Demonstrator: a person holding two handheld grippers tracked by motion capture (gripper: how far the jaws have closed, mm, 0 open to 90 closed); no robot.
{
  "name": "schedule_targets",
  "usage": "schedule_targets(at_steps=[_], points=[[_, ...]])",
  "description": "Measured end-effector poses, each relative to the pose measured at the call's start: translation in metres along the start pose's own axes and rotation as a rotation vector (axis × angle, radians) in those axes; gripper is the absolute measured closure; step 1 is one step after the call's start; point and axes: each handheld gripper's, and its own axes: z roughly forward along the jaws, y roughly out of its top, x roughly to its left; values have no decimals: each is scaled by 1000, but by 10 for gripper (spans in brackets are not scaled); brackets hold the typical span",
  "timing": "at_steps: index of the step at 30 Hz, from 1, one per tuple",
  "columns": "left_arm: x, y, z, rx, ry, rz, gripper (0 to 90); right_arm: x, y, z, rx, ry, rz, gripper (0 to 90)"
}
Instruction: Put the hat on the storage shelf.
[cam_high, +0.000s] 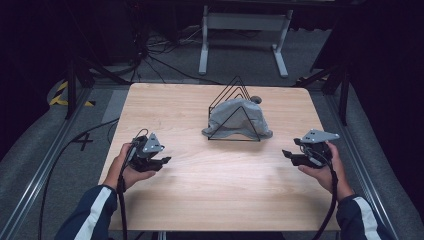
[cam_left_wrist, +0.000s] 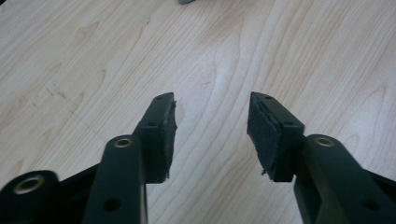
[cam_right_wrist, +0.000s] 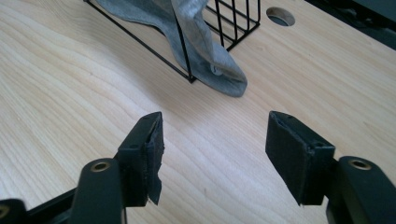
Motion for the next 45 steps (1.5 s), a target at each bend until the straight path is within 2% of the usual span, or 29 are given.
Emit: schedule_targets(at_steps=[2,4,6,8,9,10,11,14,15,17,19,21,22,24,26,28,31,32,33,34,36,39,41,44,45], points=[[-1,-4,0,19,7,-3,449,-1,-5,-2,-1,8,5,370],[-3,-8,1,44,40,-2,384,-1,-10,-4,-4,29,-5,365],[-3,-13,2,47,20,-21,335,-1,-15,-5,-9,39,-15,361],[-6,-18,3,56,35,-15,305,0,-22,-6,-1,39,-21,359],[-7,-20,3,52,28,-15,290,1,-26,-6,5,40,-19,358],[-8,-23,3,47,8,-17,282,1,-30,-6,7,42,-15,357],[-9,-25,4,43,7,-13,276,2,-33,-6,12,44,-19,357],[-14,-31,5,76,32,14,246,2,-44,-5,20,47,-7,355],[-15,-33,5,83,29,19,235,3,-48,-5,24,48,1,355],[-18,-38,4,76,18,29,235,3,-55,-5,24,50,9,353],[-20,-43,3,77,23,37,233,3,-61,-5,26,59,35,343],[-21,-48,1,65,23,38,220,3,-67,-6,29,54,41,331],[-21,-48,1,65,23,38,222,3,-70,-6,25,55,61,326],[-22,-55,0,48,23,27,221,2,-75,-7,18,63,80,322],[-23,-61,0,50,22,19,214,3,-81,-8,21,49,90,320],[-25,-66,-1,53,19,10,211,3,-87,-10,16,62,105,316],[-25,-77,-2,47,5,-27,205,5,-96,-12,9,72,123,307],[-25,-80,-2,31,6,-43,208,5,-102,-12,10,77,135,301],[-25,-86,-5,20,-17,-64,206,5,-105,-11,10,84,147,292],[-25,-86,-5,20,-17,-64,195,5,-107,-11,15,86,159,286],[-24,-94,-7,1,-34,-102,192,6,-113,-8,24,81,157,268],[-24,-98,-8,-16,-39,-120,170,8,-116,-9,-1,77,161,258],[-23,-106,-7,-56,-66,-163,164,8,-117,-9,2,72,163,247],[-22,-109,-9,-45,-52,-200,144,8,-117,-8,1,80,160,231],[-21,-109,-10,-37,-49,-187,145,8,-117,-8,3,82,160,231]])
